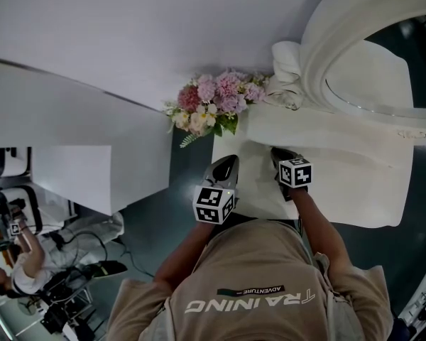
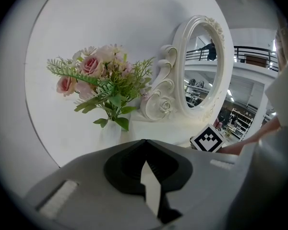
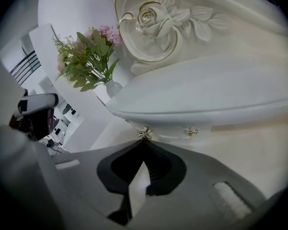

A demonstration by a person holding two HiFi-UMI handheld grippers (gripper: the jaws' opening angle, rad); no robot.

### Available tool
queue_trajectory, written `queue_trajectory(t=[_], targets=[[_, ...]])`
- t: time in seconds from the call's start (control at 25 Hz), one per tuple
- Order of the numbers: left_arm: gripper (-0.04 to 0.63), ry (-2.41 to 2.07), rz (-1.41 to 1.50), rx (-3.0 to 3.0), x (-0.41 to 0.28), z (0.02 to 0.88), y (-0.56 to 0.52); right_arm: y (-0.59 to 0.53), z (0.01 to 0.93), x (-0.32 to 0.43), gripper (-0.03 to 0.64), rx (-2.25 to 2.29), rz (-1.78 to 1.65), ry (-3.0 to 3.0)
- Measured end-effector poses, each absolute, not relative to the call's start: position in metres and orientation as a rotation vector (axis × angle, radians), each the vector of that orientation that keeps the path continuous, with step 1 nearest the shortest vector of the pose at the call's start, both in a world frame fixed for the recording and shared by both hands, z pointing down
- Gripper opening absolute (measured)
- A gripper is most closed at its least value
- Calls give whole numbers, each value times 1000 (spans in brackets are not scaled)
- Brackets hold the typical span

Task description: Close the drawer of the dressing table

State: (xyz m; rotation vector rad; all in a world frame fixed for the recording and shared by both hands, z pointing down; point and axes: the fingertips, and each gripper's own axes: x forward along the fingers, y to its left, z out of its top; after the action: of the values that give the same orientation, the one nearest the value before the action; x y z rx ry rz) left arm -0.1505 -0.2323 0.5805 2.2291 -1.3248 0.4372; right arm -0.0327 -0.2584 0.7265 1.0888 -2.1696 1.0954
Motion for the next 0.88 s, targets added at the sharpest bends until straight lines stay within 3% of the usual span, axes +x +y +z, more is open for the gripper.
queue_trajectory(t=[0.88], targets=[[15,-1314,370,2293,-137,561,-213,-224,669,3,2,1172,903,-2284]])
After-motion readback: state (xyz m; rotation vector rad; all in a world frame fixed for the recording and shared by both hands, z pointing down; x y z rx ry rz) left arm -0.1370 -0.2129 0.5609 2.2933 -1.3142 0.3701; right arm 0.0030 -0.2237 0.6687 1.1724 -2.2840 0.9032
